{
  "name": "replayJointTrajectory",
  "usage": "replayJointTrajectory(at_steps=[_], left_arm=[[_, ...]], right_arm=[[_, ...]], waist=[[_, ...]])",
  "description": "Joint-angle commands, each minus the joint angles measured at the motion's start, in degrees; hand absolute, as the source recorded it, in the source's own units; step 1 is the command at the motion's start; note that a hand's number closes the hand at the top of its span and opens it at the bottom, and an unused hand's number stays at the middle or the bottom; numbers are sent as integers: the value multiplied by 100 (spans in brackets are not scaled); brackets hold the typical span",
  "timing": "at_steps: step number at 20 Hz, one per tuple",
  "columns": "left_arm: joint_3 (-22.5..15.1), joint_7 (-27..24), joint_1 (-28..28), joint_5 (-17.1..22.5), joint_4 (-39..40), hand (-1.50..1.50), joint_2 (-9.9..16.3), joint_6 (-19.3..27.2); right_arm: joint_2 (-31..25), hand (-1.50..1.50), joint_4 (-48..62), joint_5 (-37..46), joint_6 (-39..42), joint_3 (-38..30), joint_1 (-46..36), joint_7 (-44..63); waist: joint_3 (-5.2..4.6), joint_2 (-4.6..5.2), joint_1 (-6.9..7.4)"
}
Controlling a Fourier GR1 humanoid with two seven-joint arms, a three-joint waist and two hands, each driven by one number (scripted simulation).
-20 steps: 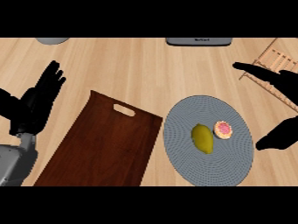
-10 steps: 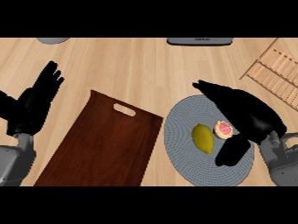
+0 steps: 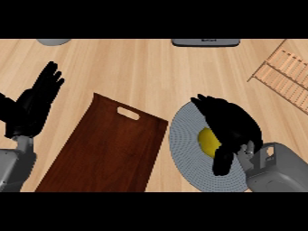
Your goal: Pick the lemon from the placemat and place it in the tiered shelf
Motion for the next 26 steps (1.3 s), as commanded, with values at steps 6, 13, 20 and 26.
replayJointTrajectory(at_steps=[6, 13, 20, 26], left_arm=[[107, 13, 243, -256, -206, 0, -236, -30], [242, 55, 261, -408, -285, 0, -368, -257], [430, 8, 338, -569, -239, 0, -469, -446], [768, 208, 9, -604, -84, 0, -470, -616]], right_arm=[[236, -150, -367, 690, 422, 140, 701, 388], [355, -150, -117, 1292, 444, -83, 1121, -222], [834, -150, 588, 2010, 89, -253, 1172, -915], [788, -150, 676, 2352, 120, -540, 1607, -1510]], waist=[[2, -7, -14], [2, 1, -15], [3, 4, 7], [3, 2, -20]])
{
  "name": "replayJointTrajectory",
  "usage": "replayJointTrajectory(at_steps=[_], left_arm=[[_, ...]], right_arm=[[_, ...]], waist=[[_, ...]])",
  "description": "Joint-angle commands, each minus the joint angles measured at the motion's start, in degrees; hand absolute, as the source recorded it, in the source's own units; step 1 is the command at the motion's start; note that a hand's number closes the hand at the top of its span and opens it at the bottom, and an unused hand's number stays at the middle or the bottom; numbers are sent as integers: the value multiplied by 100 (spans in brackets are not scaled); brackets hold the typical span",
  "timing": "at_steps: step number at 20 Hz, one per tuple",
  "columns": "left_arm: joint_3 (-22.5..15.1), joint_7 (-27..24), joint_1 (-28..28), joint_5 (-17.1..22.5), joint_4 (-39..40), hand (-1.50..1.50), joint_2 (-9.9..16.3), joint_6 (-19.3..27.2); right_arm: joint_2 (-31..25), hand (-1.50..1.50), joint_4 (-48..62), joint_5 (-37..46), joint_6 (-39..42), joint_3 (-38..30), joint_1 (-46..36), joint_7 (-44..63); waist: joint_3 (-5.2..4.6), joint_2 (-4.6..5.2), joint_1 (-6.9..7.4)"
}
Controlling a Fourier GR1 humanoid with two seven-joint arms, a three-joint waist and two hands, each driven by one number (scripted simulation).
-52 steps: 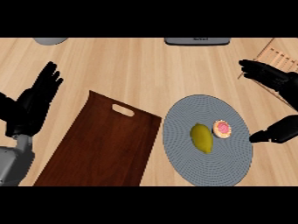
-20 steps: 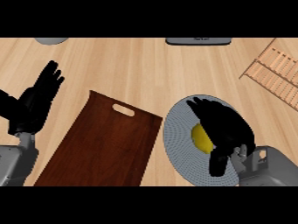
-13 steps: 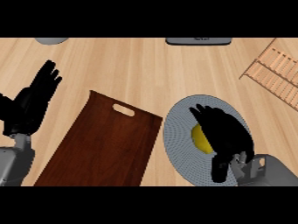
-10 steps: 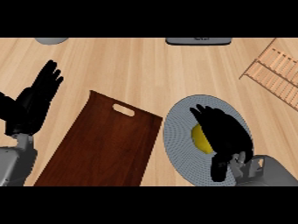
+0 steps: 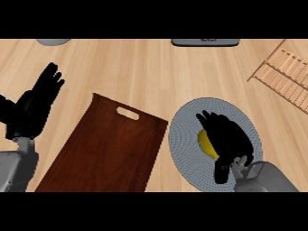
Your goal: Pick the lemon from the placemat and place it in the tiered shelf
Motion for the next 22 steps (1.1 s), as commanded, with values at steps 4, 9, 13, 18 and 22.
replayJointTrajectory(at_steps=[4, 9, 13, 18, 22], left_arm=[[180, 75, 83, -155, -58, 0, -147, -132], [336, 48, 249, -60, -246, 0, -107, -327], [135, 177, -354, -446, 194, 0, -419, -15], [301, -85, 133, -283, -60, 0, -334, -387], [323, 205, -241, -414, 107, 0, -379, -275]], right_arm=[[231, -150, 553, 386, 55, -418, 103, -579], [566, -150, 1637, 707, -392, -487, -167, -1093], [655, 150, 1666, 855, -280, -416, 37, -1222], [447, 150, 1769, 1365, -719, -370, -188, -2026], [761, 150, 1691, 1673, -1001, -495, -260, -1928]], waist=[[0, -1, -1], [1, 1, 26], [0, 5, -18], [0, 1, 11], [0, 0, -7]])
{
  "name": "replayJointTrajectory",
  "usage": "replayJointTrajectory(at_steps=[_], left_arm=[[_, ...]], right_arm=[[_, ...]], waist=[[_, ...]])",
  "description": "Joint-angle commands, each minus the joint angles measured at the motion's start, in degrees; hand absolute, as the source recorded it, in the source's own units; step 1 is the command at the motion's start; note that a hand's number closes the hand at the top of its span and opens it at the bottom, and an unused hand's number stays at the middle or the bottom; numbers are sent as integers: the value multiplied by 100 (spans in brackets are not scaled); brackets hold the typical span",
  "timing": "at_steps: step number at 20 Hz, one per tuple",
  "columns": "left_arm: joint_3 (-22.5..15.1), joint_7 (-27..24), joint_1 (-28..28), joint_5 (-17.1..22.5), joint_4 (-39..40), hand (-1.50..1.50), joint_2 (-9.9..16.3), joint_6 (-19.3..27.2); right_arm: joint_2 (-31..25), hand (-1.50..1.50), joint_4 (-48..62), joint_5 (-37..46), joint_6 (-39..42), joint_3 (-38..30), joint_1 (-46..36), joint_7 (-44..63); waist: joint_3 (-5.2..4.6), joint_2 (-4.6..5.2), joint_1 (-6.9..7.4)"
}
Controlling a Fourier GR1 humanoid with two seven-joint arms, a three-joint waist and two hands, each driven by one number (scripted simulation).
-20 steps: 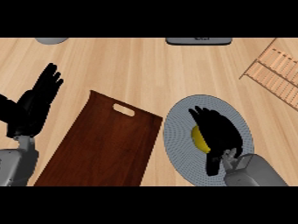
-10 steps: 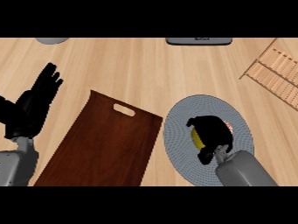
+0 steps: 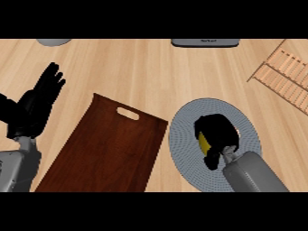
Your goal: Pick the lemon from the placemat and place it in the tiered shelf
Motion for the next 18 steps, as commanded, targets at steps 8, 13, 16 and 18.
replayJointTrajectory(at_steps=[8, 13, 16, 18], left_arm=[[28, -81, 342, -136, -181, 0, -77, 157], [241, 74, 260, 13, -214, 0, 116, 70], [192, 340, 160, 33, -433, 0, 109, 130], [237, 202, 303, 40, -353, 0, 130, 67]], right_arm=[[-1779, 150, -3188, 194, -1257, 1512, 3344, -1790], [-2261, 150, -4759, -704, -1868, 1131, 4525, -2217], [-2097, 150, -5649, -1513, -2067, 742, 4824, -2278], [-2307, 150, -6381, -1676, -2279, 488, 5232, -2354]], waist=[[18, -42, -310], [18, -25, -350], [25, -29, -318], [21, -41, -342]])
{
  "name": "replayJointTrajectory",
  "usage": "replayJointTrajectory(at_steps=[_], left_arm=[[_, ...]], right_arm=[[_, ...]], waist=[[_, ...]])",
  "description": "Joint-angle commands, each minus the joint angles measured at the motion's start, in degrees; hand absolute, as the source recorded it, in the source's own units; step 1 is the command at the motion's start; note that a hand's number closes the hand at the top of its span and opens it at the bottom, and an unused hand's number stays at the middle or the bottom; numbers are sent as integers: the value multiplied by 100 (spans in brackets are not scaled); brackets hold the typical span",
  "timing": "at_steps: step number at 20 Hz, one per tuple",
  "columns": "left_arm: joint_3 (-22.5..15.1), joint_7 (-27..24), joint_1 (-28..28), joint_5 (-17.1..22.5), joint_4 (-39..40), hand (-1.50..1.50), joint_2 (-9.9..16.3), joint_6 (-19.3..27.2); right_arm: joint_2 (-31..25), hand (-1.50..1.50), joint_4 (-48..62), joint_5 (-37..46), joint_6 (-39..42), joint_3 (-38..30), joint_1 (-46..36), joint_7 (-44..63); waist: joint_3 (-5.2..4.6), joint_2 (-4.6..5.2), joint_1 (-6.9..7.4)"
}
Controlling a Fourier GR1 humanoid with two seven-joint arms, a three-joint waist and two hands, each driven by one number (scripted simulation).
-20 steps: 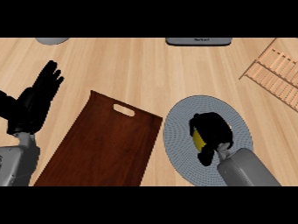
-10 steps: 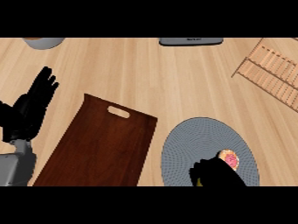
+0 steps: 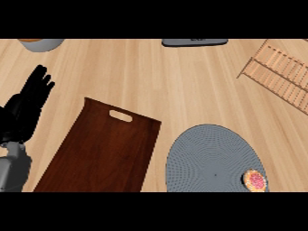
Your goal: Pick the lemon from the placemat and place it in the tiered shelf
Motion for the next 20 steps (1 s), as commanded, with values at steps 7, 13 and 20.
replayJointTrajectory(at_steps=[7, 13, 20], left_arm=[[-113, 10, -35, -119, -17, 0, -139, 112], [-78, -168, 248, -65, -46, 0, -116, -28], [-67, -70, 15, -29, -69, 0, -109, -22]], right_arm=[[-166, 150, -2147, -1626, -310, -1489, 988, 41], [11, 150, -2110, -1953, -372, -2558, 756, 275], [35, 150, -1364, -2810, 117, -3984, -182, 817]], waist=[[-9, 46, 58], [-19, 44, 102], [-18, 67, 179]])
